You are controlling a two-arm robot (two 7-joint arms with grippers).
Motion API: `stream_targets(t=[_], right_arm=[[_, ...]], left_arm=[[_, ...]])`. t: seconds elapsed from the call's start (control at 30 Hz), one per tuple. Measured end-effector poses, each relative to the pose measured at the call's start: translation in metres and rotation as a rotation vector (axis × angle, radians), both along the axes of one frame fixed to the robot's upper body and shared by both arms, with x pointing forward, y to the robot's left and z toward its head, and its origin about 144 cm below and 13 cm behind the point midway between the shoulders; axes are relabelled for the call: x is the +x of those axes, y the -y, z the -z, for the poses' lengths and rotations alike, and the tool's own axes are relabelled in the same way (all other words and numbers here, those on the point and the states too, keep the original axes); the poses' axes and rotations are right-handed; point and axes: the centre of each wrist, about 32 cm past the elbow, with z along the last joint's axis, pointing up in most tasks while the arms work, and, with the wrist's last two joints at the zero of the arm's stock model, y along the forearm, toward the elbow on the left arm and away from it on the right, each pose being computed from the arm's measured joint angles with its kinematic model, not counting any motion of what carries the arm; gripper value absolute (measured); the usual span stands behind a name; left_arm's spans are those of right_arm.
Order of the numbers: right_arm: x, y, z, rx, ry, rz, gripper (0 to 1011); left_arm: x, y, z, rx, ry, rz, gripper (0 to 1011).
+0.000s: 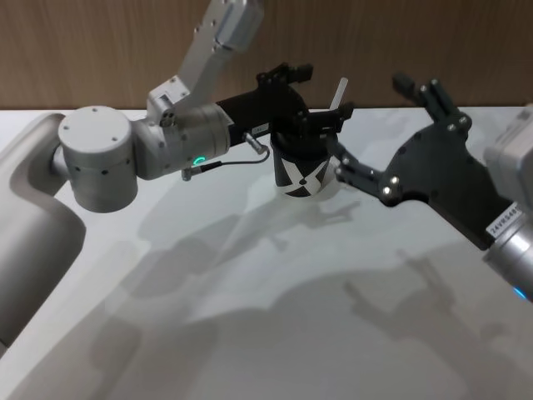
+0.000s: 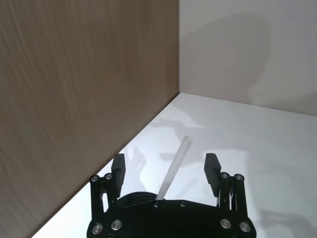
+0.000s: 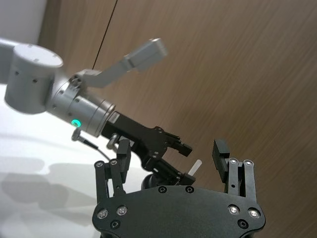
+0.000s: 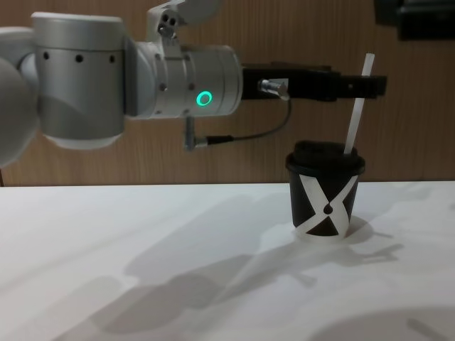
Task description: Pick up the straw with one hand, pass it to the other hand, and insert it into the cup.
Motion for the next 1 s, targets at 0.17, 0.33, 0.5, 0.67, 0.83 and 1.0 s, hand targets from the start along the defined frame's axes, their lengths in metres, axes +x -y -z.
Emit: stream_targets(t=[0.17,0.33,0.5,0.67,0.83,1.0], right_arm=[[0.002,-0.007,-0.004,0.058,-0.019,0.019,1001],[0.005,-0.018,-0.009,0.14,-0.05,0.05,1001],[0.008,-0.027,-0.013,0.202,-0.076,0.074,1001],[0.012,-0.04,-0.016,0.273,-0.124,0.111,1001],[0.017,-0.052,-0.018,0.322,-0.168,0.139,1001],[0.021,-0.06,-0.019,0.349,-0.191,0.15,1001]], left_arm=[[-0.003,-0.009,0.004,-0.022,0.013,0.034,1000],[-0.006,-0.017,0.006,-0.048,0.028,0.062,1000],[-0.01,-0.021,0.005,-0.067,0.04,0.072,1000],[-0.015,-0.025,0.003,-0.096,0.061,0.082,1000],[-0.021,-0.028,0.0,-0.114,0.077,0.083,1000],[-0.026,-0.029,-0.003,-0.125,0.086,0.078,1000]])
